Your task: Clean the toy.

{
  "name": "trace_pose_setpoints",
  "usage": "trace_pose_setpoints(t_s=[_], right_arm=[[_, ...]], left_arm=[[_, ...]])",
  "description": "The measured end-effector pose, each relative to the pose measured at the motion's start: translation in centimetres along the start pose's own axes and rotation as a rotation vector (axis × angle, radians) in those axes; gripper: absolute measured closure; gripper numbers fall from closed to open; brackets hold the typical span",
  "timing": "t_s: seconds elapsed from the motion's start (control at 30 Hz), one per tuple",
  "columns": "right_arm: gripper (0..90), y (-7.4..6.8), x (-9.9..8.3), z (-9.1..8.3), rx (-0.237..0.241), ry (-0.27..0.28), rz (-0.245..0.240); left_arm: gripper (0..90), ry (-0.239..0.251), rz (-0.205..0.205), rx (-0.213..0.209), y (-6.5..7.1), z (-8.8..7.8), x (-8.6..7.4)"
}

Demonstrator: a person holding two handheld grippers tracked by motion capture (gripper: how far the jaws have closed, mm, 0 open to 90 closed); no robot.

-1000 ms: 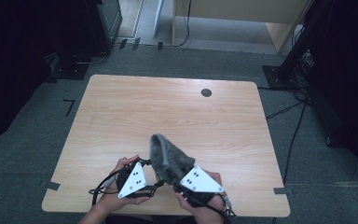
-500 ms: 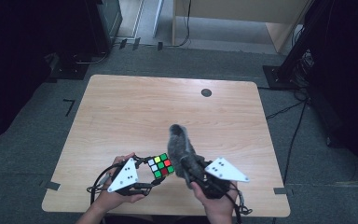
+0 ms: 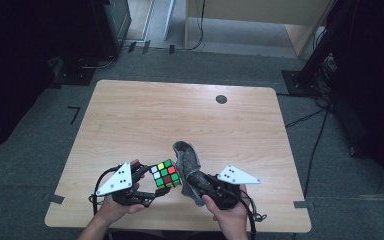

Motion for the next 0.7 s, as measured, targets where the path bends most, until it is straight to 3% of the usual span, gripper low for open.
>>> trace_pose_setpoints(t_s=[0.03,0.1,0.17,0.27,0.33,0.37,0.43,0.57,0.7], right_arm=[[70.8,-0.5,0.8,-0.3,0.019,0.048,-0.011],[70.7,-1.5,1.7,-0.6,0.052,0.094,-0.029],[70.9,-2.1,1.3,-0.1,0.09,0.063,-0.041],[71.0,-1.5,0.3,0.4,0.083,0.03,-0.01],[71.0,-0.3,-1.0,0.8,0.029,-0.061,-0.02],[71.0,0.1,-1.3,0.9,0.004,-0.075,-0.04],[71.0,0.1,-1.4,1.0,0.018,-0.068,-0.048],[71.1,-0.9,-1.7,1.8,0.047,-0.064,-0.11],[71.7,-2.2,-2.7,3.1,0.074,-0.077,-0.115]], left_arm=[[34.2,-0.006,0.004,0.0,0.1,0.1,-0.1],[34.2,-0.008,0.004,-0.006,0.2,0.2,-0.2],[34.1,-0.008,-0.001,-0.015,0.4,0.3,-0.1],[34.2,-0.004,-0.017,-0.015,0.1,0.1,-0.1],[34.1,0.023,-0.044,-0.015,-0.2,-0.1,0.3],[34.2,0.033,-0.056,-0.011,-0.4,-0.3,0.6],[34.2,0.056,-0.084,-0.004,-0.9,-0.6,0.9],[34.1,0.099,-0.177,-0.012,-1.8,-1.0,1.2],[34.1,0.105,-0.208,-0.01,-1.5,-0.6,1.3]])
Point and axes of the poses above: each handheld gripper's, and its own axes: z roughly forward along the jaws, x roughly out of its top, y roughly to its right, the point moved 10 cm from there along z, roughly forward along the jaws, and after that the axes turned 9 degrees about x, right-handed, at the moved point
